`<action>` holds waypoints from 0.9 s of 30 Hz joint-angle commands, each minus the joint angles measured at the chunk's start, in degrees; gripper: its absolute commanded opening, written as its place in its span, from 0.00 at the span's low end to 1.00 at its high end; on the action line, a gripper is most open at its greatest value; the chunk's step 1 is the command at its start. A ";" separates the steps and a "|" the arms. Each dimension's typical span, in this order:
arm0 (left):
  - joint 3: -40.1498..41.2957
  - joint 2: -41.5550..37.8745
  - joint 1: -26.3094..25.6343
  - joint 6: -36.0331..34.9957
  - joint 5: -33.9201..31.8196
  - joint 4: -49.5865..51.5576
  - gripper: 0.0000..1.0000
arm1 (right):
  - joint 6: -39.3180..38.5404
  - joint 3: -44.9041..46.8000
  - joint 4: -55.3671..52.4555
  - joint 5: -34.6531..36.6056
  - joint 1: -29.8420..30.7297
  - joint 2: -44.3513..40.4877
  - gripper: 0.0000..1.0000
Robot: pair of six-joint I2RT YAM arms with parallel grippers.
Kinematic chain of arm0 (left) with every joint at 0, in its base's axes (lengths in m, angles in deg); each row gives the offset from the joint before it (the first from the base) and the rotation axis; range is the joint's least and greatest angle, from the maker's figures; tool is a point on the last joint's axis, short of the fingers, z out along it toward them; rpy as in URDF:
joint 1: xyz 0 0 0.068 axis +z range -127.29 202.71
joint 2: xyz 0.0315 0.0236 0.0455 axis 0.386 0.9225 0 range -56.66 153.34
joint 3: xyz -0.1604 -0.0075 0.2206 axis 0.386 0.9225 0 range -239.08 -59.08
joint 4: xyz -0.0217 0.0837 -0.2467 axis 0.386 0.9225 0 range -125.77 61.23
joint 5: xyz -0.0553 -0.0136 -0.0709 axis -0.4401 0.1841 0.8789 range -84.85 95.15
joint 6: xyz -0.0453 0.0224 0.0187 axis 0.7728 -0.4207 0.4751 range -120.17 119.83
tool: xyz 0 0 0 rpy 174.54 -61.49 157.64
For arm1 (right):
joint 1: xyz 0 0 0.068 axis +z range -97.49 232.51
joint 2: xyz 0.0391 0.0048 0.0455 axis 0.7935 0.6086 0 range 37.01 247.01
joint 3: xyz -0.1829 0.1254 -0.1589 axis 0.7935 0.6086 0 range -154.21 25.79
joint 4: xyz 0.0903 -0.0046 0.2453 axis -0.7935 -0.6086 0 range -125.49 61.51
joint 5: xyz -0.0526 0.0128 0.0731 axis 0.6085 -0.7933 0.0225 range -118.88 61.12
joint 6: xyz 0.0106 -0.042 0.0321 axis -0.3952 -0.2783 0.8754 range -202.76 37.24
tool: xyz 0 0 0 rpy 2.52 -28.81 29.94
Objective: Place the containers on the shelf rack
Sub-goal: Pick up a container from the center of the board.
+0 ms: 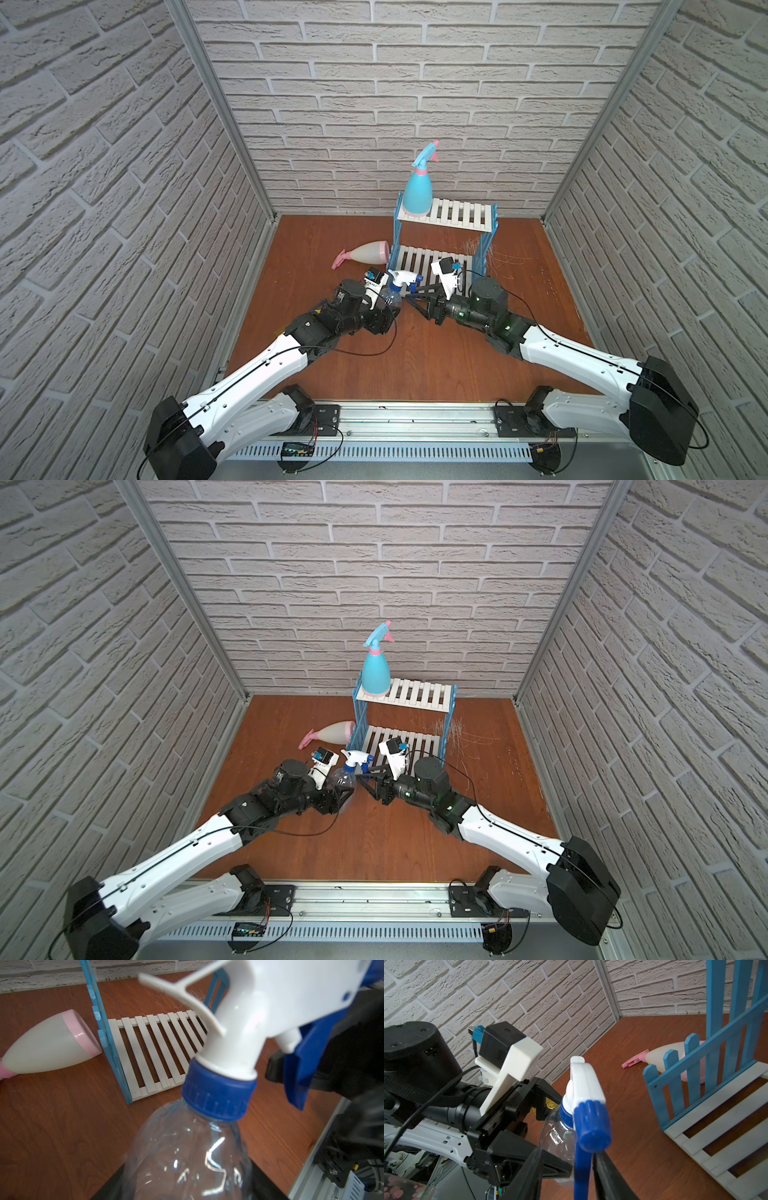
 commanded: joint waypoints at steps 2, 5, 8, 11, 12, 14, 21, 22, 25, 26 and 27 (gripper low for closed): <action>0.58 -0.89 -0.23 -1.10 2.71 -3.00 0.69 | 0.07 -1.82 2.42 -2.63 -1.00 0.31 0.37; 0.89 -1.42 -0.23 -1.37 3.67 -3.47 0.69 | 0.80 -1.32 3.49 -3.37 -1.90 0.48 0.33; 0.84 -1.78 -0.17 -1.51 4.06 -2.91 0.72 | 0.91 -1.29 3.60 -4.29 -2.50 0.51 0.11; -0.13 -2.55 0.64 -0.92 2.95 0.30 0.96 | -0.29 -1.68 2.26 -5.90 -3.52 0.10 0.03; -0.77 -3.07 1.21 -0.79 2.64 1.89 0.98 | -1.03 -2.13 0.91 -6.75 -4.20 -0.19 0.03; -2.32 -5.14 3.34 -1.04 4.32 5.27 0.98 | -2.97 -3.58 -1.73 -9.47 -5.75 -0.72 0.03; -10.00 -7.49 18.27 1.69 29.38 8.47 0.98 | -13.77 -11.52 -16.22 -27.10 -12.02 -0.47 0.03; -11.30 -6.72 20.16 2.04 32.96 8.45 0.98 | -16.00 -13.49 -18.64 -29.96 -12.28 -0.12 0.03; -15.92 -3.01 21.65 1.13 39.70 9.11 0.98 | -22.68 -19.58 -30.18 -37.93 -12.32 1.50 0.03; -17.54 -1.77 21.58 0.47 42.18 9.51 0.98 | -24.06 -21.07 -33.25 -39.96 -12.32 2.20 0.03; -19.08 -0.47 21.38 -0.75 44.02 10.82 0.98 | -25.09 -22.42 -35.72 -42.02 -12.27 2.74 0.03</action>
